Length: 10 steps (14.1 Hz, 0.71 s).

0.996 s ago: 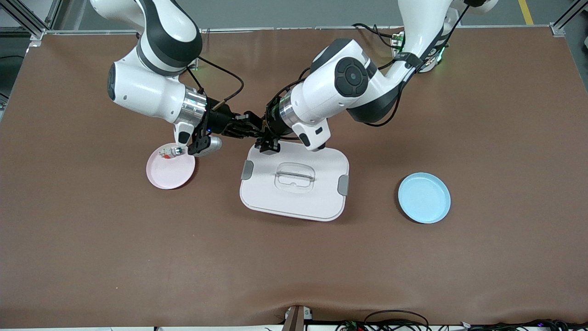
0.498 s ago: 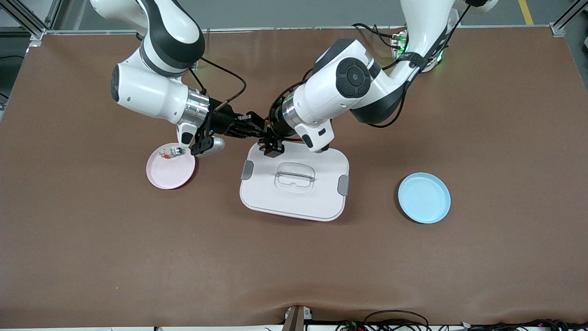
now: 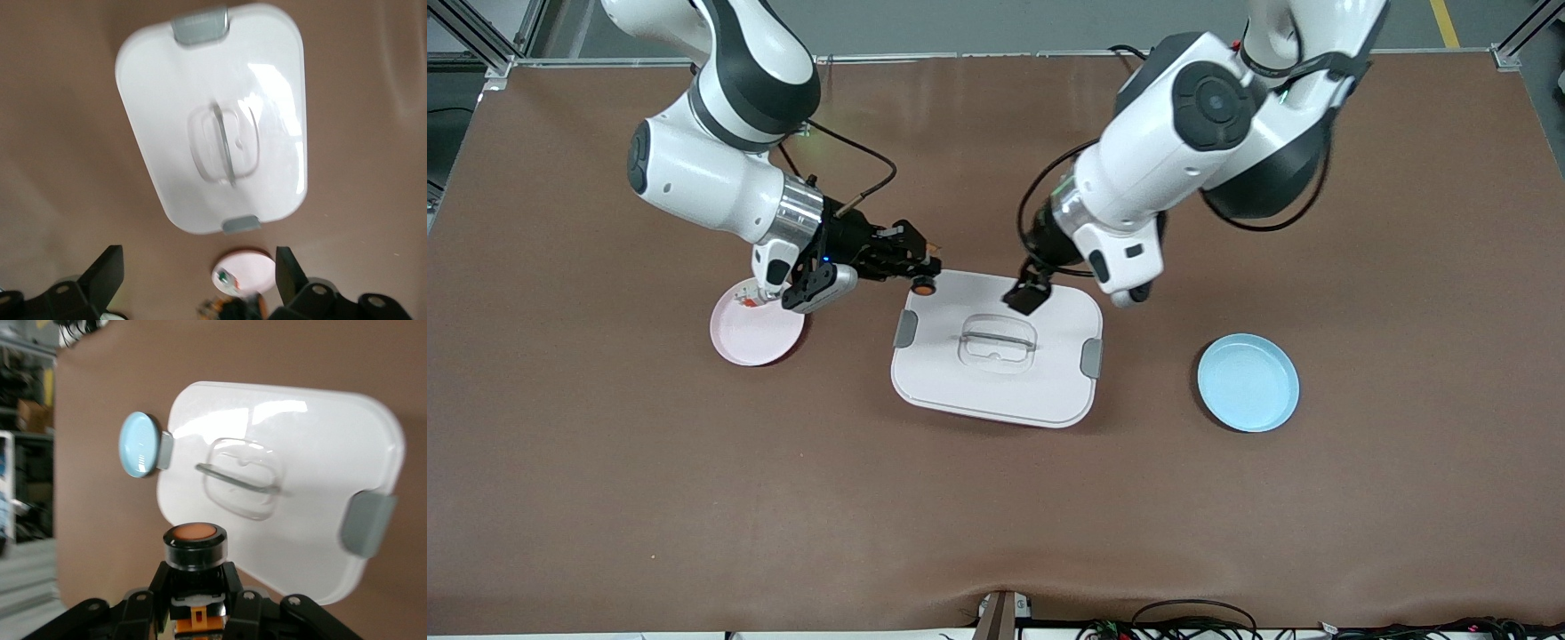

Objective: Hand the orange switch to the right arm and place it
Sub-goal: 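Carry the switch with the right gripper while the left gripper withdraws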

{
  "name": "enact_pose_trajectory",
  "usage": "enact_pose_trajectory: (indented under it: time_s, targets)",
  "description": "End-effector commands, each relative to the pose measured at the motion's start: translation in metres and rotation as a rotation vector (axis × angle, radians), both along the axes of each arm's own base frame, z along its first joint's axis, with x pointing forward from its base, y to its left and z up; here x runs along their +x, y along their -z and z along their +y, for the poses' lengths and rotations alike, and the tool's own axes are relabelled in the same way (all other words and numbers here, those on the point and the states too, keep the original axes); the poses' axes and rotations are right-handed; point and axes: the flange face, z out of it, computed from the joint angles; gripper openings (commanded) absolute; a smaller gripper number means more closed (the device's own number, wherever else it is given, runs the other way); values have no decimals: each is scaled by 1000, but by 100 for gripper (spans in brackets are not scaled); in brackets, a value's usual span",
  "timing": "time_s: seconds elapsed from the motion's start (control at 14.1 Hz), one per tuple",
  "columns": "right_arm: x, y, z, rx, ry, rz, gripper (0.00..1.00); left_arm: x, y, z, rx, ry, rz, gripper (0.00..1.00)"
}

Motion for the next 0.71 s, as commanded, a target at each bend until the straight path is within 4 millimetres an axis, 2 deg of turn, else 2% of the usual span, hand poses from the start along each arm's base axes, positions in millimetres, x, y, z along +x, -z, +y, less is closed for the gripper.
enact_pose_trajectory:
  time_s: [0.0, 0.14, 0.36, 0.5, 0.64]
  targets:
    - [14, -12, -31, -123, -163, -63, 0, 14, -13, 65, 77, 73, -19, 100]
    - [23, -9, -66, -198, -291, -107, 0, 28, -20, 110, 89, 201, -47, 100]
    - [34, -1, -122, -282, -513, -180, 0, 31, -25, 173, 179, 458, -81, 100]
    - [36, 4, -151, -366, -648, -208, 0, 32, -18, 210, 232, 625, -85, 100]
    - [41, 8, -177, -448, -789, -246, 0, 35, -13, 238, 284, 743, -93, 100]
